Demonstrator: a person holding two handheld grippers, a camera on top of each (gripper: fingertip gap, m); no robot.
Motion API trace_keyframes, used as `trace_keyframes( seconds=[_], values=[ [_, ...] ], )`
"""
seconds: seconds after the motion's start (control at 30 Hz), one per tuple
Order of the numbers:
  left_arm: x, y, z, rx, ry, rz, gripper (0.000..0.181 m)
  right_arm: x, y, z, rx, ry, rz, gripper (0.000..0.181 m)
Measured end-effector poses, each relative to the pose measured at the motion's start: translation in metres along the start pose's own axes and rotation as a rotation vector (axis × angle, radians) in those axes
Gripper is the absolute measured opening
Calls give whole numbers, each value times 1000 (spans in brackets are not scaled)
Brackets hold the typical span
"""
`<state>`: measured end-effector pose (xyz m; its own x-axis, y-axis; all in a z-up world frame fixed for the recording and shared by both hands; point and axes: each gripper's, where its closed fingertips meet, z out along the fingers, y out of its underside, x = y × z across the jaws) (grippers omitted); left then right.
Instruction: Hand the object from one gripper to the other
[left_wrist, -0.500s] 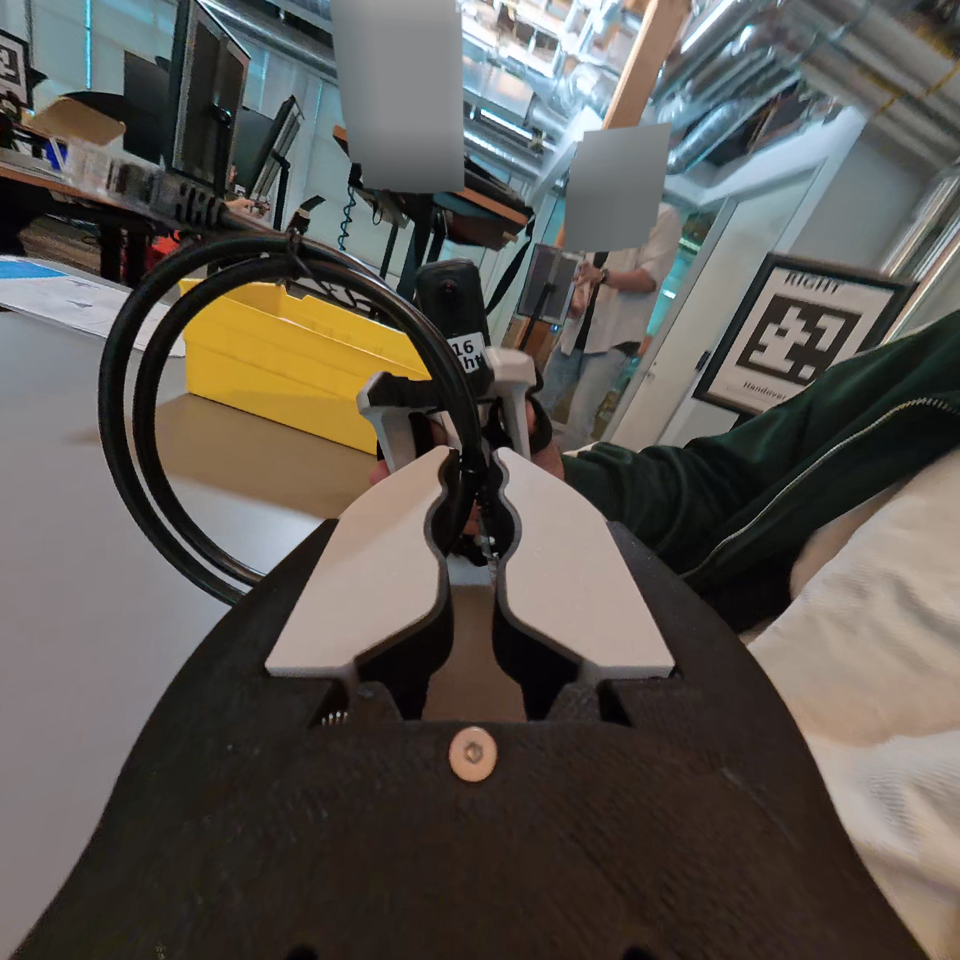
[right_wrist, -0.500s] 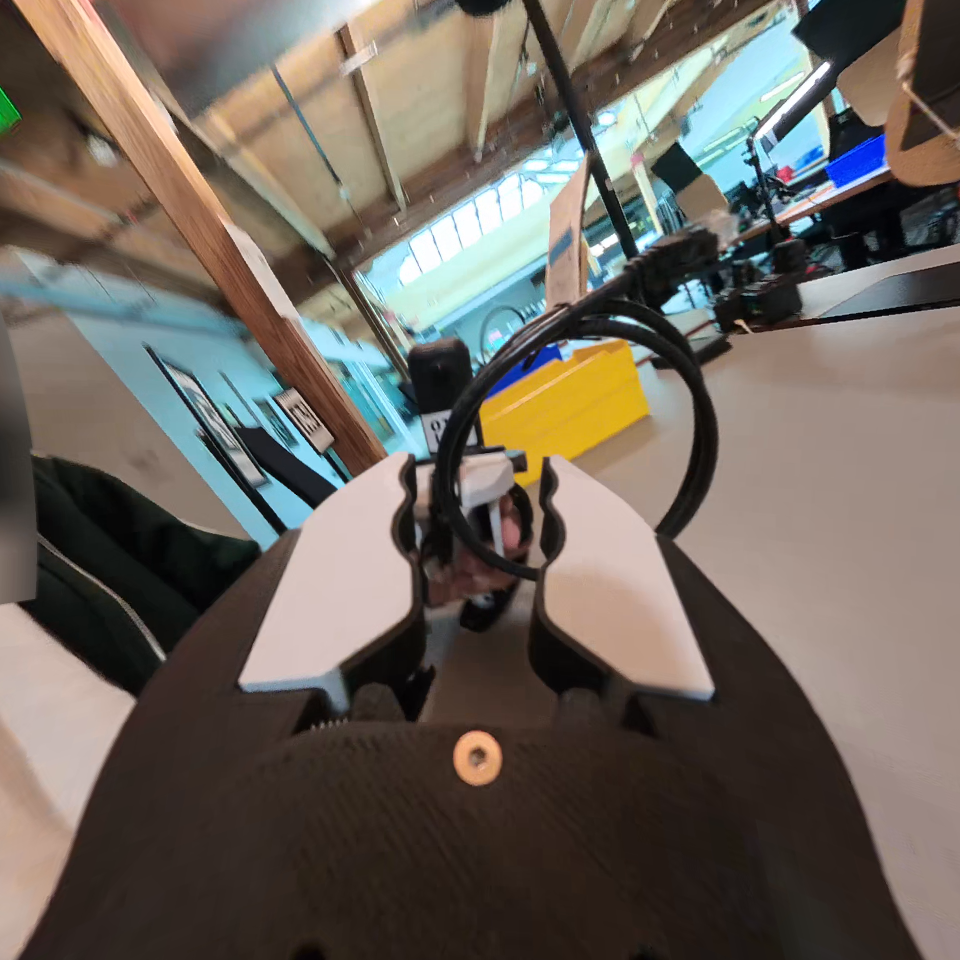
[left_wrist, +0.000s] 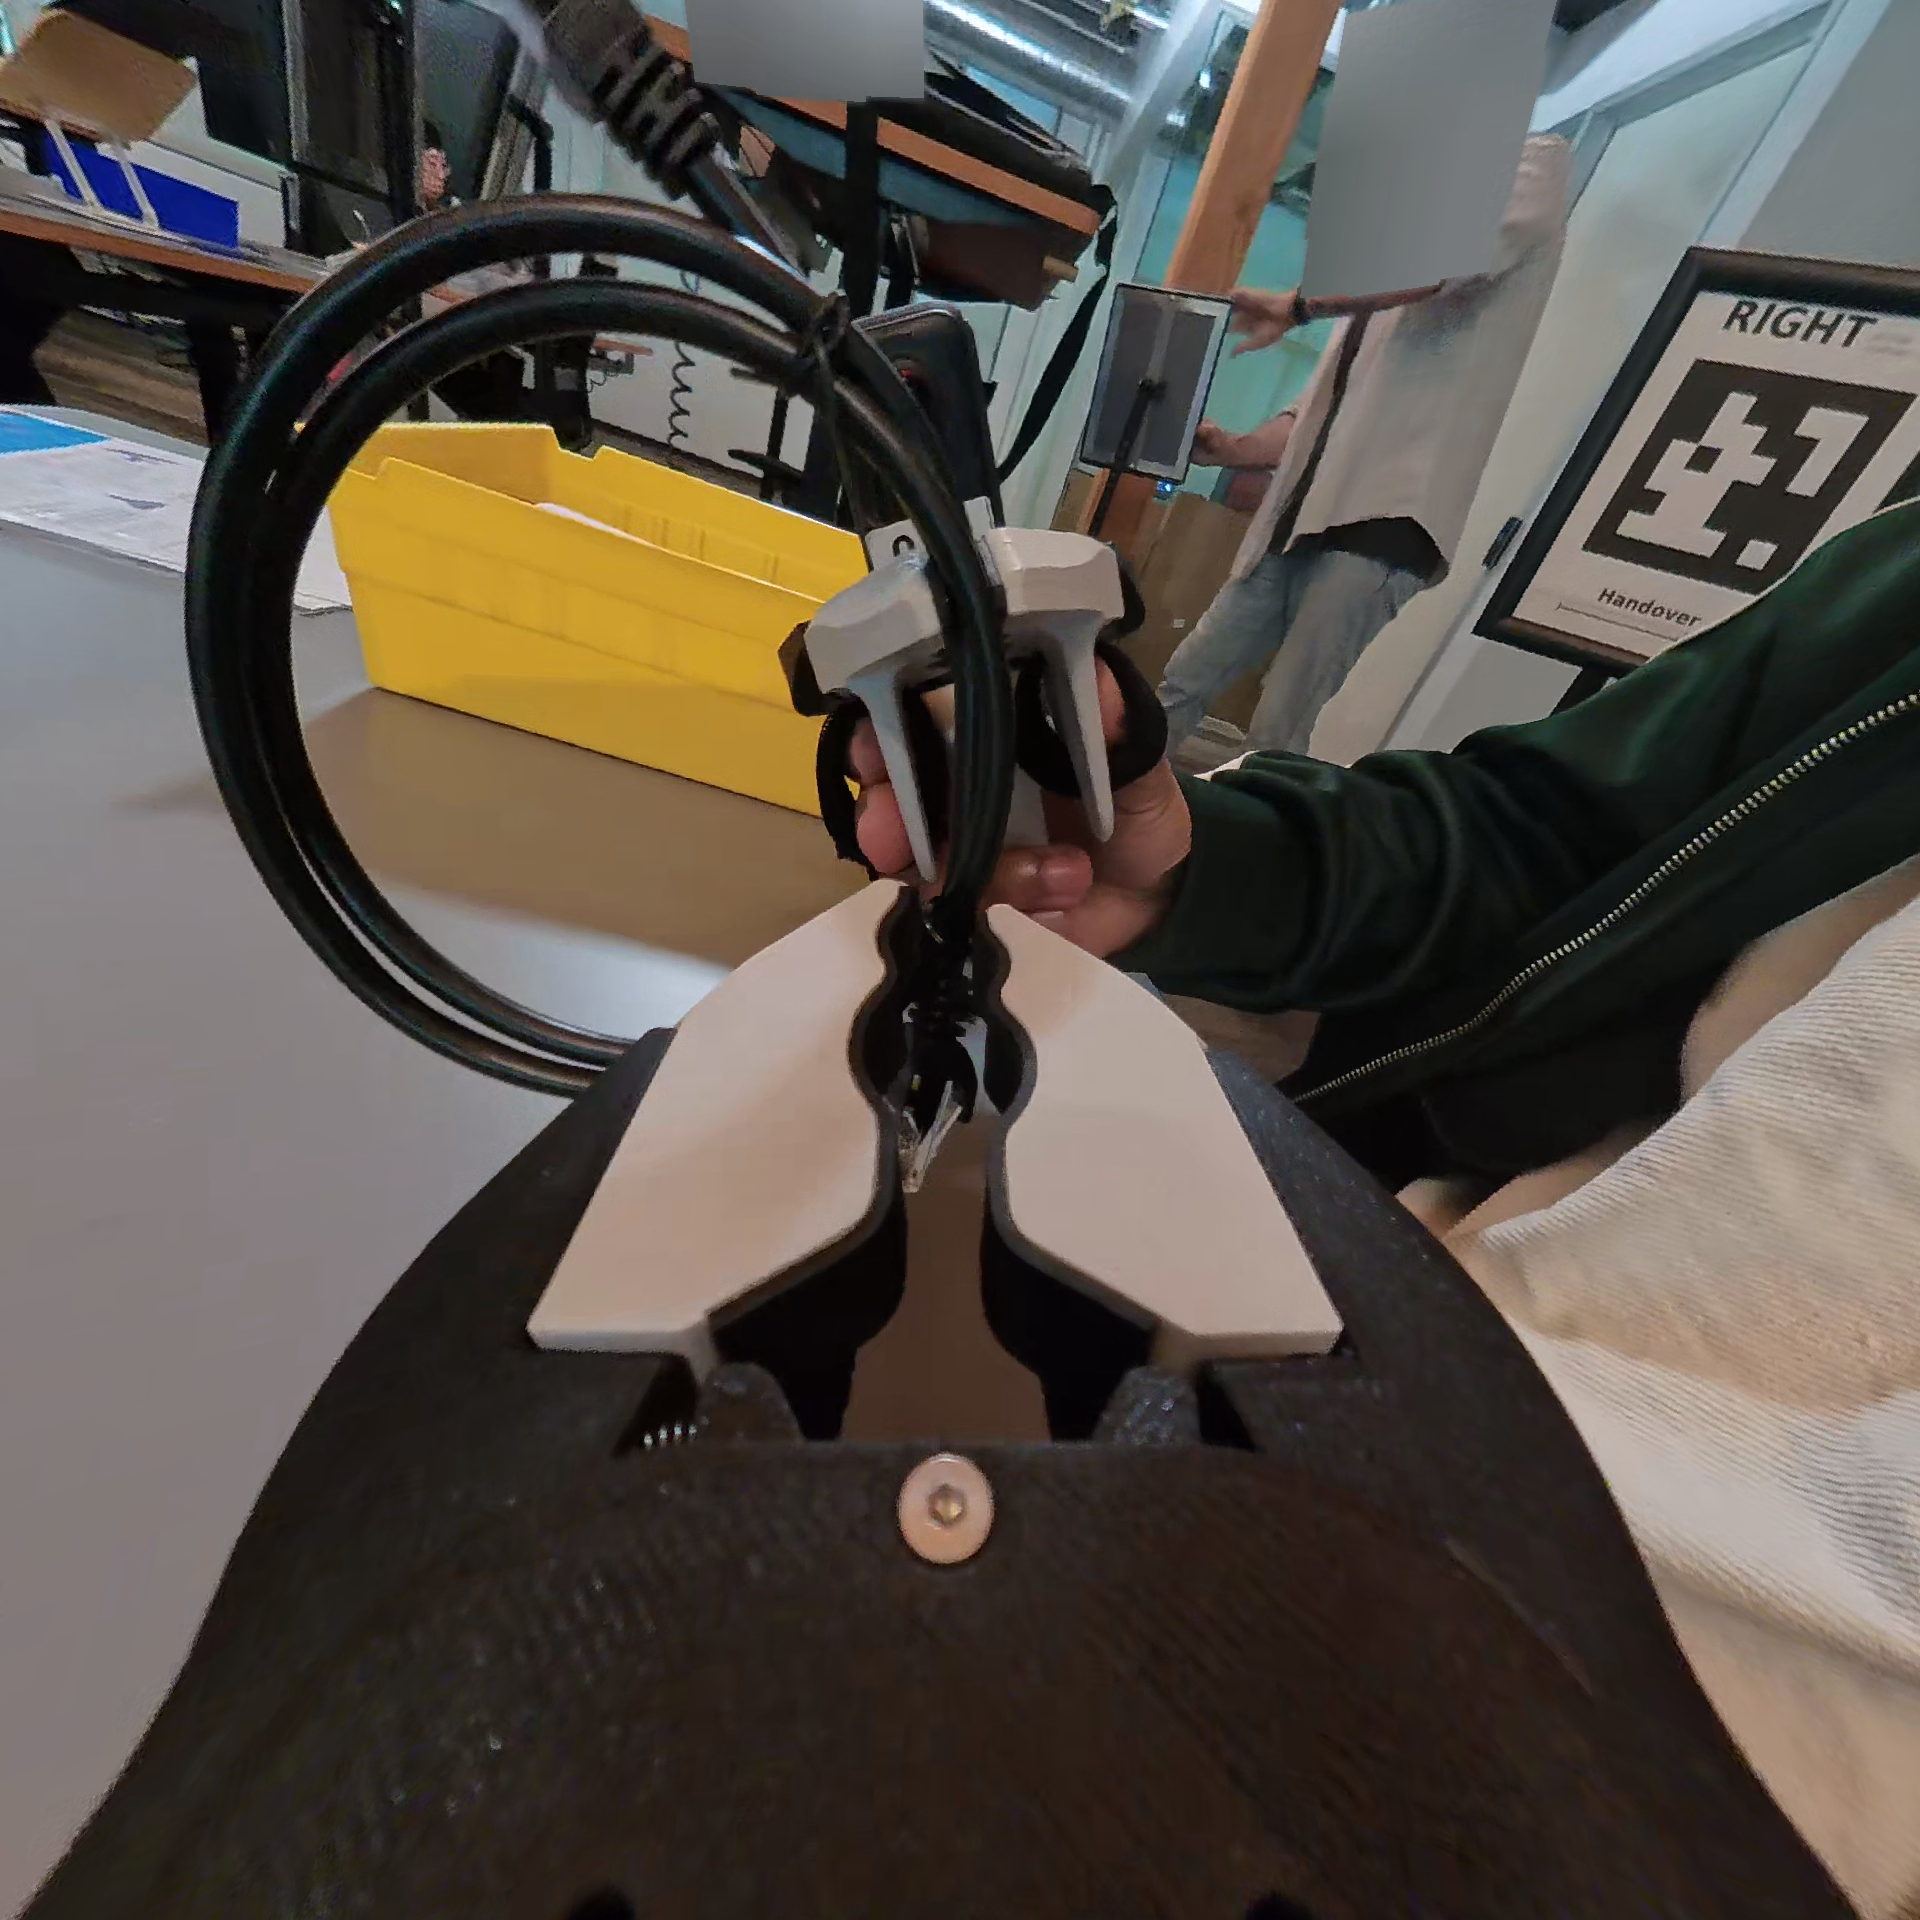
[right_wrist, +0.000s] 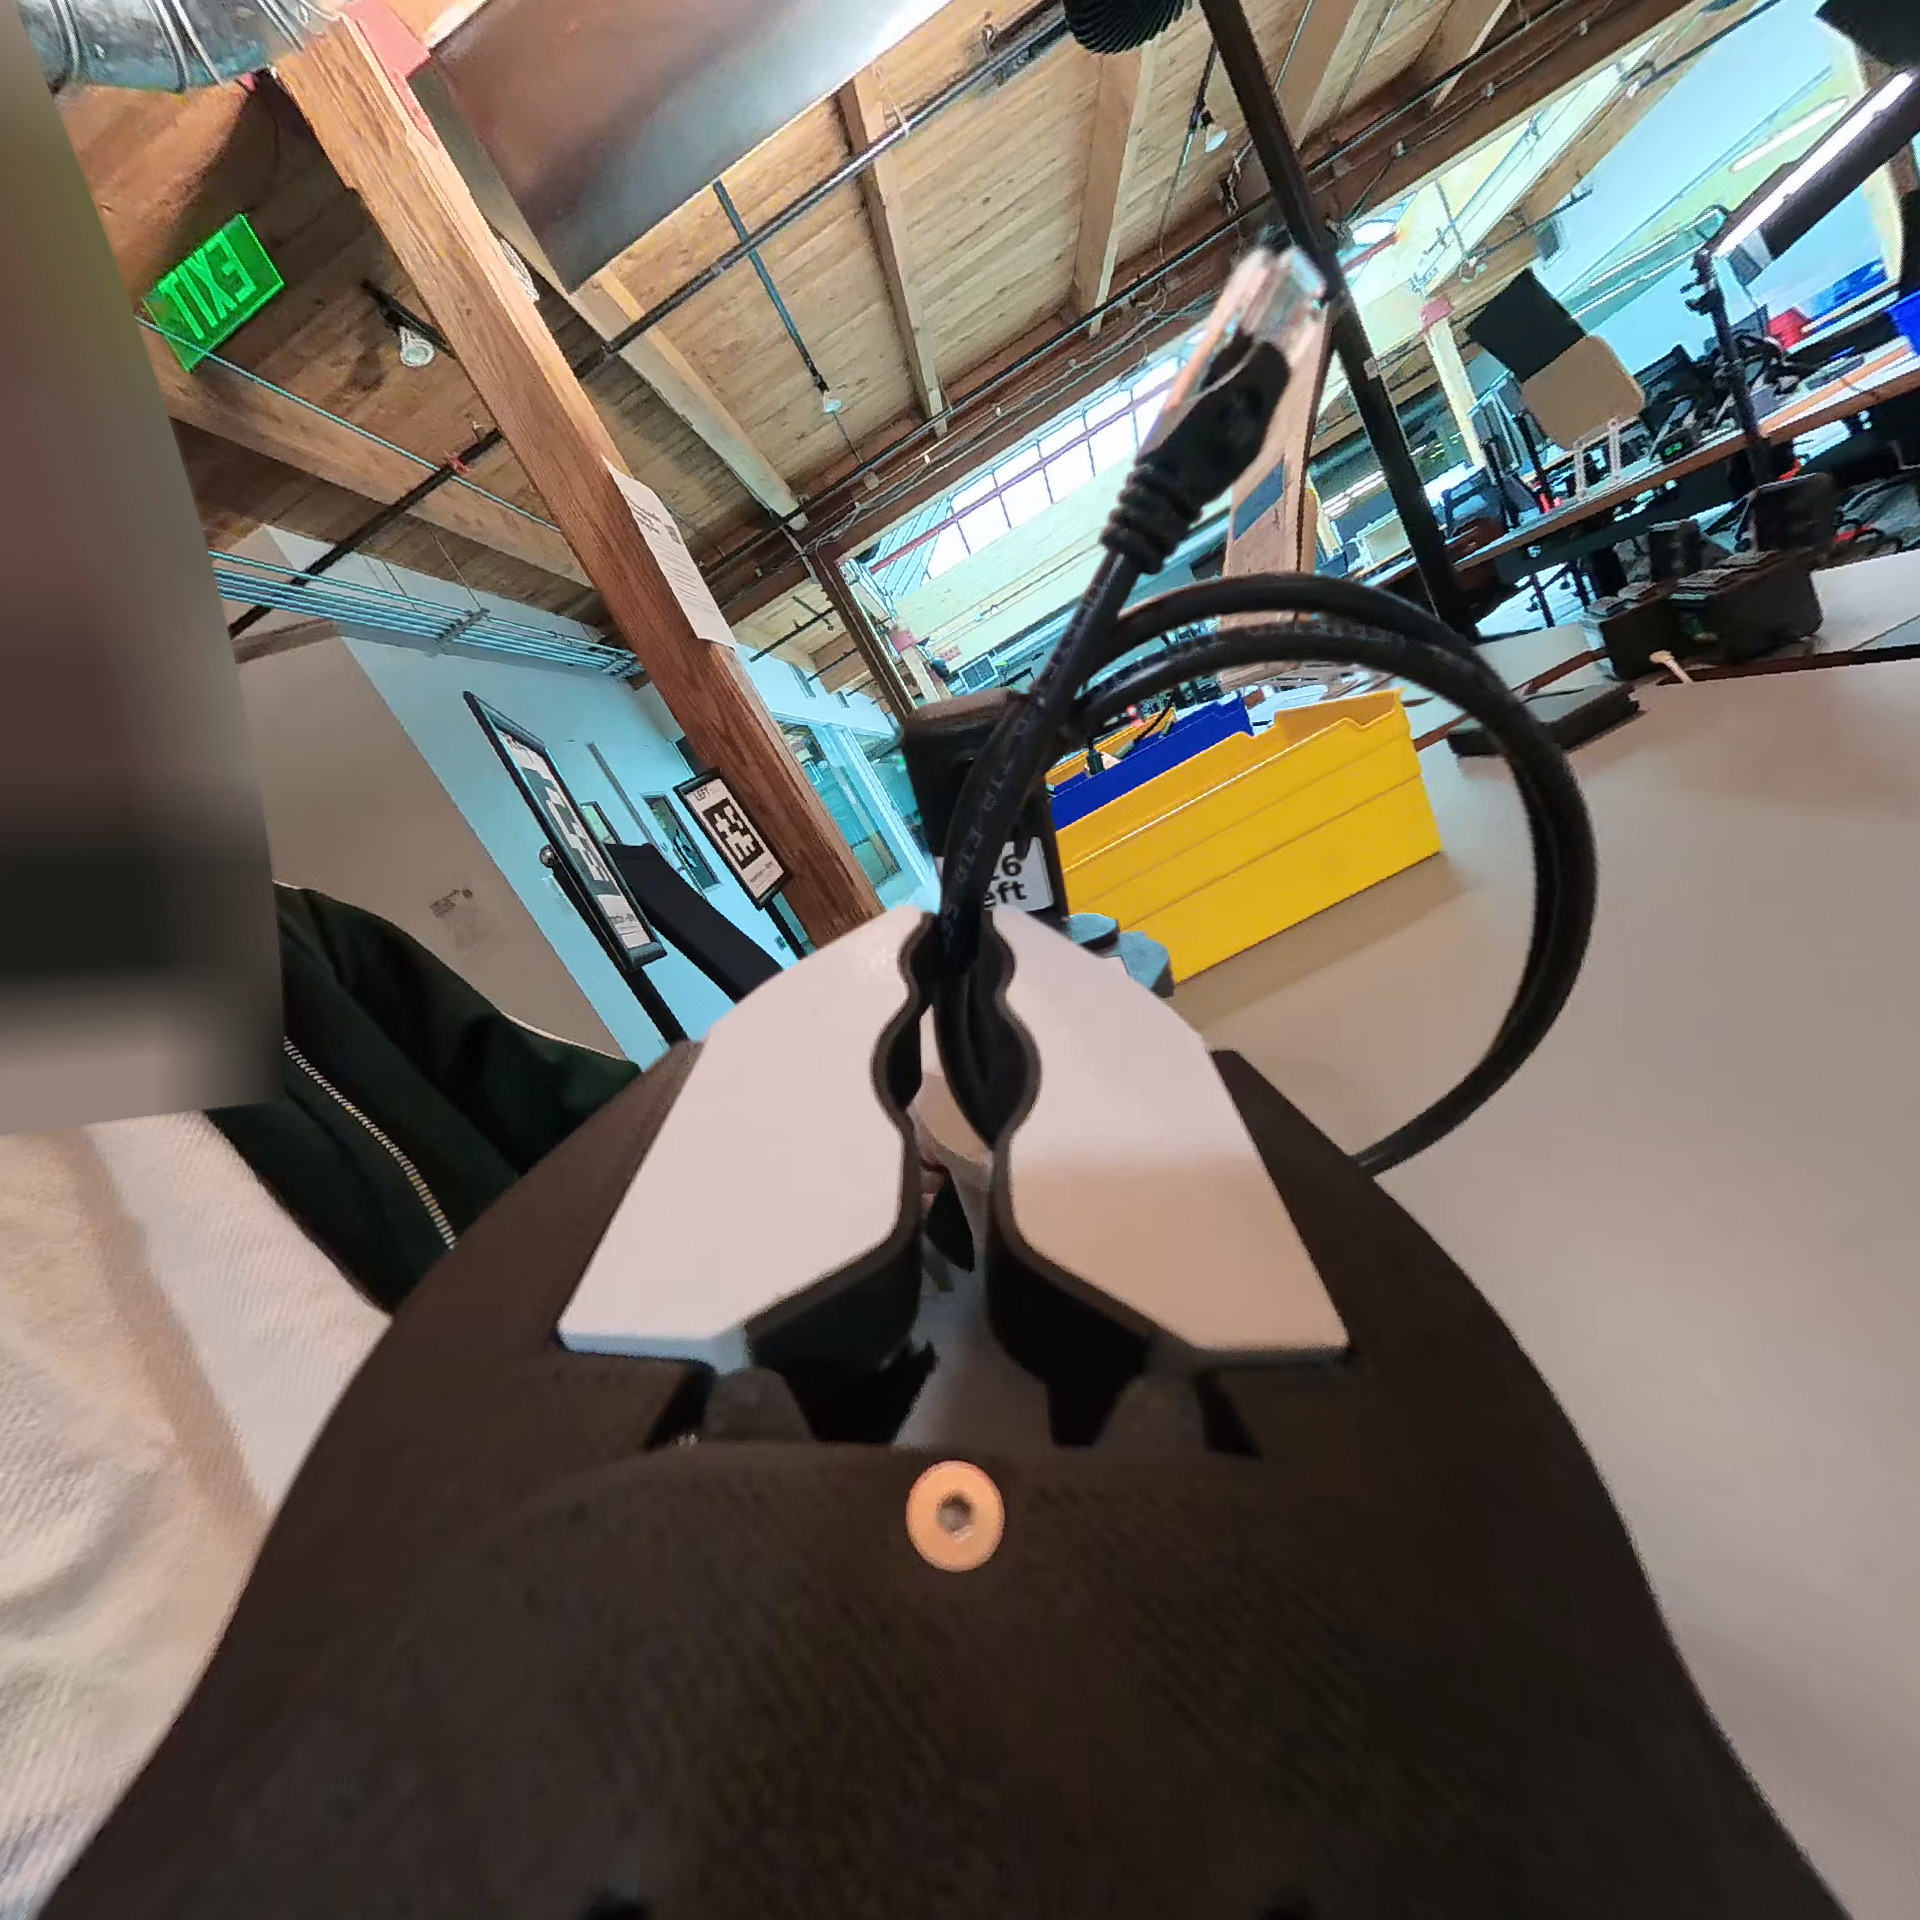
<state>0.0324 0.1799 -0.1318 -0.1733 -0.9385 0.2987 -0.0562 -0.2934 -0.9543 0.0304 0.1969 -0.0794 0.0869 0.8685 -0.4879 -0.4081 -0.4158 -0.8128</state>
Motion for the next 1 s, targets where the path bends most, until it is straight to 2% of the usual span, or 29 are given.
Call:
trace_keyframes(
  seconds=[0.1,0.2,0.4,0.5,0.6,0.67,0.77,0.83,1.0],
  values=[
    [-1,-1,0,13,1,-23,13,-2,0,1,-12,5,-28,6],
    [-2,-4,0,45,13,-59,28,-1,2,1,-29,21,-59,6],
    [-4,-14,-7,109,15,-64,33,-2,5,1,-48,6,-46,6],
    [-15,-21,-16,156,-37,-70,33,-3,4,1,-44,-4,-40,6],
    [-34,-21,-26,159,-149,-76,35,-6,3,1,-39,-32,-26,6],
    [-46,-19,-31,154,-221,-65,48,-11,5,2,-45,-62,-16,6],
    [-56,-19,-32,146,-275,-57,92,-19,12,7,-80,-112,-9,6],
    [-59,-12,-29,109,-282,-75,108,-25,17,10,-110,-153,-3,6],
    [-55,-11,-27,95,-258,-70,91,-39,28,14,-169,-235,17,7]
  ],
)
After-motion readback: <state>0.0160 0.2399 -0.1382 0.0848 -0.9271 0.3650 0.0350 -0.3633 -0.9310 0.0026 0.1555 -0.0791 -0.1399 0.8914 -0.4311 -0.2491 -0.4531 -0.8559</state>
